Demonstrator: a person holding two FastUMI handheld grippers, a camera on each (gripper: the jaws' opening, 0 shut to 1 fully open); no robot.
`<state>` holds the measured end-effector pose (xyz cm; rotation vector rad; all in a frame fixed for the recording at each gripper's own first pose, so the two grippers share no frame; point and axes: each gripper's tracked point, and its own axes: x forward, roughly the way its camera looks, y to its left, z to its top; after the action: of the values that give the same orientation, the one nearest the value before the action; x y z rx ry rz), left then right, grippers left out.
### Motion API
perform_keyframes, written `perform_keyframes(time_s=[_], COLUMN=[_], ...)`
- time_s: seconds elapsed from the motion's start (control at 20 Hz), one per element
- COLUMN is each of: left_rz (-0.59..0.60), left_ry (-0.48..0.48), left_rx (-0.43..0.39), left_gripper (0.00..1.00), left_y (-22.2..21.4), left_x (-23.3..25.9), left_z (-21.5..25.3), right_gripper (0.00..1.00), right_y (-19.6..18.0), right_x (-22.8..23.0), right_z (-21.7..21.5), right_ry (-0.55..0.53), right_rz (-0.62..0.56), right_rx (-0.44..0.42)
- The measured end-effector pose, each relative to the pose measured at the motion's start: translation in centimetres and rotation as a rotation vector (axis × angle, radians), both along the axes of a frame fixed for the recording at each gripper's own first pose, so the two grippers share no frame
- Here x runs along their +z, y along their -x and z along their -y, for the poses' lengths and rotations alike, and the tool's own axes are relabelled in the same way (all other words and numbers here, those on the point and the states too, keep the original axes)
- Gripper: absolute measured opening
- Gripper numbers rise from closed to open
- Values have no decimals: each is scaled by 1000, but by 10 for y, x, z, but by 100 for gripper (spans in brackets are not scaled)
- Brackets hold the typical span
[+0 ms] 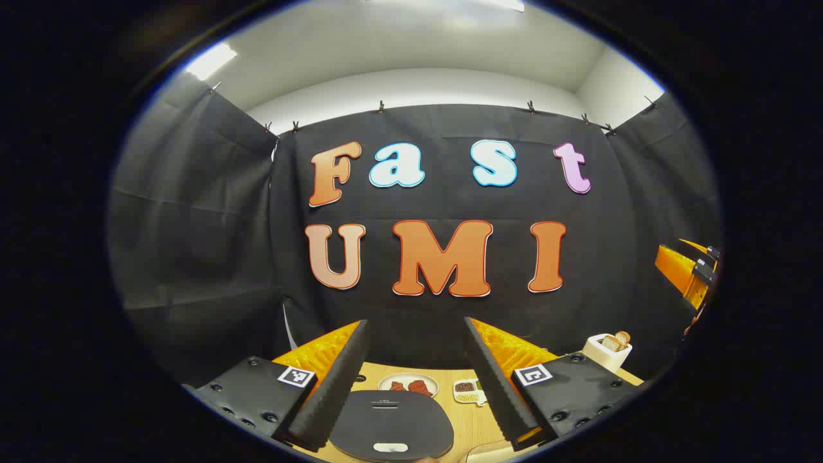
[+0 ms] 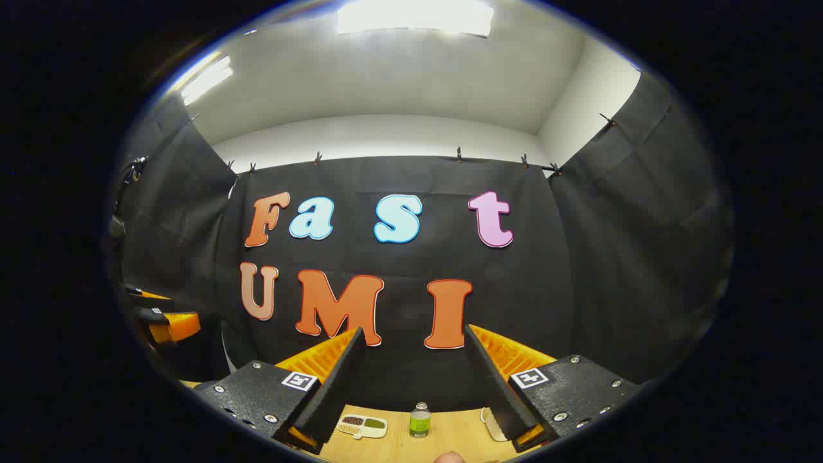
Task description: Close the left gripper, press the button to open the rice cooker; take a wooden spoon from the chopstick holder with the right hand, scoop a spoonful of rice and pour it into the rice cooker, then put the wooden spoon back into the chopstick holder.
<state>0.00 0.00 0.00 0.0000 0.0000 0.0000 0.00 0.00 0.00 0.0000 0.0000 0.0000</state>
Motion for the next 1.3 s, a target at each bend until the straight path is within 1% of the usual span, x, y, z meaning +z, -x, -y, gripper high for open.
perform_keyframes(time_s=[0.05, 0.1, 0.15, 0.4, 0.7, 0.75, 0.8, 0.85, 0.9, 0.95, 1.0, 1.1, 1.2, 1.25, 1.3], left_rz=[-1, -2, -5, -5, 5, 8, 9, 7, 3, 0, -3, -14, -31, -40, -59], left_ry=[-5, -12, -17, -35, -47, -52, -56, -59, -61, -61, -61, -65, -71, -71, -68], left_rx=[2, 3, 4, -4, -21, -22, -20, -22, -24, -24, -22, -20, -10, -9, -11], left_gripper=[94, 94, 94, 94, 94, 100, 98, 97, 97, 100, 94, 100, 100, 94, 100], left_y=[0, 0, 1, 2, 1, 0, 0, 0, -2, -2, -2, -5, -7, -9, -11], left_x=[1, 0, -1, 1, 6, 7, 6, 5, 3, 3, 2, 0, -5, -7, -11], left_z=[1, 2, 3, 9, 17, 16, 16, 17, 17, 18, 18, 16, 14, 13, 14], right_gripper=[94, 97, 94, 94, 94, 94, 91, 91, 91, 91, 94, 94, 94, 94, 94], right_y=[1, 2, 2, 11, 15, 16, 16, 15, 17, 17, 18, 16, 16, 15, 15], right_x=[-4, -9, -13, -22, -28, -28, -30, -31, -33, -35, -36, -39, -43, -46, -48], right_z=[0, 2, 2, 4, 12, 14, 15, 16, 19, 21, 23, 26, 27, 27, 28], right_ry=[8, 13, 18, 47, 51, 49, 48, 48, 52, 56, 59, 59, 54, 51, 50], right_rz=[-17, -36, -53, -95, -121, -126, -131, -136, -142, -148, -151, -158, -167, -172, -176], right_rx=[5, 8, 10, 27, 5, 1, -1, -4, -8, -11, -16, -25, -30, -31, -31])
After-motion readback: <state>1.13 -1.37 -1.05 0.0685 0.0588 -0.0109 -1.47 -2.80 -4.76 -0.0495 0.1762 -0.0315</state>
